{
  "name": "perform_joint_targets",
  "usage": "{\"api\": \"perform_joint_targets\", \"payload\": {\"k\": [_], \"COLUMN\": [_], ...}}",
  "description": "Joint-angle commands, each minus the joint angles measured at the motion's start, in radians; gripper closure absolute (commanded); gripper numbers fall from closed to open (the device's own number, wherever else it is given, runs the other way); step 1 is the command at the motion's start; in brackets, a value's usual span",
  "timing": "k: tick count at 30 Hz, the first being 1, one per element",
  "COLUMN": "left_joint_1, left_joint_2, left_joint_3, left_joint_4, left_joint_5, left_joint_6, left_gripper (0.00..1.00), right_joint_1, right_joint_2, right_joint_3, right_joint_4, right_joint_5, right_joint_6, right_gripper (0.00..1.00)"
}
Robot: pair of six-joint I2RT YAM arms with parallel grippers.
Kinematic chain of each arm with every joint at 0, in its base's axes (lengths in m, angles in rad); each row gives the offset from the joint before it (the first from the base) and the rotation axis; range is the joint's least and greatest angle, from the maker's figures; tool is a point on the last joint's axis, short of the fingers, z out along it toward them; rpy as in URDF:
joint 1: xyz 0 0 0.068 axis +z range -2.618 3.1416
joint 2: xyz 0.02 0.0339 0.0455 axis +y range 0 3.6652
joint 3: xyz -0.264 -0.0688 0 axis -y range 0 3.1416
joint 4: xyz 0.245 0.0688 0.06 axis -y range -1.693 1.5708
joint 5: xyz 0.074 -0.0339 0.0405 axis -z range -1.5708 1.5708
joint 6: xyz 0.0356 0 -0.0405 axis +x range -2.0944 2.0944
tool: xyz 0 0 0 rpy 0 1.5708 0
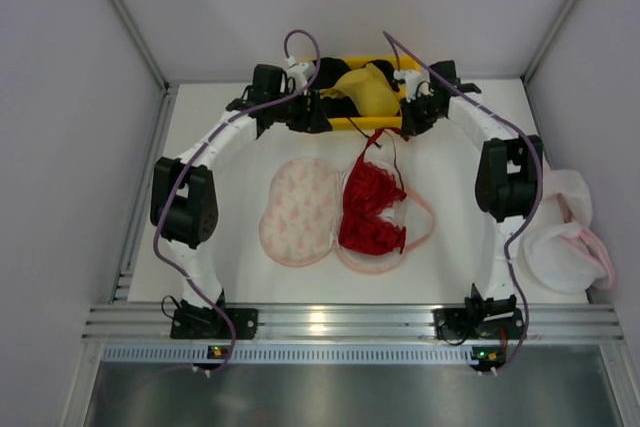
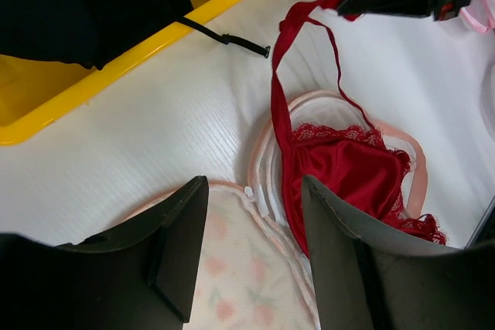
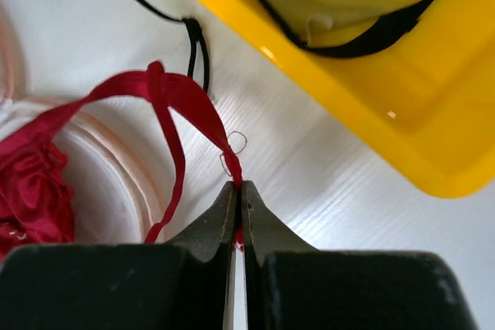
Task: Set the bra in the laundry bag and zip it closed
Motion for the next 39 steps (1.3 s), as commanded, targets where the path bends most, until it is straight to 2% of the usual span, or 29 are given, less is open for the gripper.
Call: {"api": "perform_joint_targets", "payload": {"k": [1, 5, 8, 16, 19, 24, 29, 39], "left_joint_1": [0.004, 0.006, 0.009, 0.053, 0.058, 0.061, 0.064, 0.070], "left_joint_2": [-0.046, -0.064, -0.083, -0.124, -0.153, -0.199, -0.229, -0.275], "left_joint_3": [-0.012, -0.034, -0.057, -0.121, -0.166, -0.229, -0.293, -0.399], "left_joint_4": [0.027, 0.027, 0.027, 0.027, 0.027, 0.029, 0.027, 0.027], "left_joint_5": [-0.003, -0.017, -0.043, -0.035, -0.034, -0.037, -0.040, -0.053], "left_joint_6": [0.010, 0.021, 0.010, -0.031, -0.018, 0.001, 0.016, 0.018], "left_gripper": [0.43, 0.40, 0.33, 0.33, 0.33, 0.33, 0.33, 0.33], "right_joint_1": [0.007, 0.014, 0.039, 0.151, 0.211, 0.309, 0.416, 0.542], "right_joint_2": [-0.138, -0.231, -0.322, -0.610, -0.671, -0.687, -0.647, -0.506], "right_joint_3": [0.074, 0.079, 0.021, -0.303, -0.396, -0.495, -0.557, -0.584], "right_joint_4": [0.095, 0.065, 0.025, -0.075, -0.081, -0.063, 0.024, 0.134], "right_joint_5": [0.003, -0.094, -0.138, -0.164, -0.154, -0.149, -0.155, -0.175], "right_joint_6": [0.012, 0.023, 0.002, -0.104, -0.112, -0.070, 0.000, 0.063], "right_gripper": [1.00, 1.00, 1.00, 1.00, 1.00, 1.00, 1.00, 1.00]}}
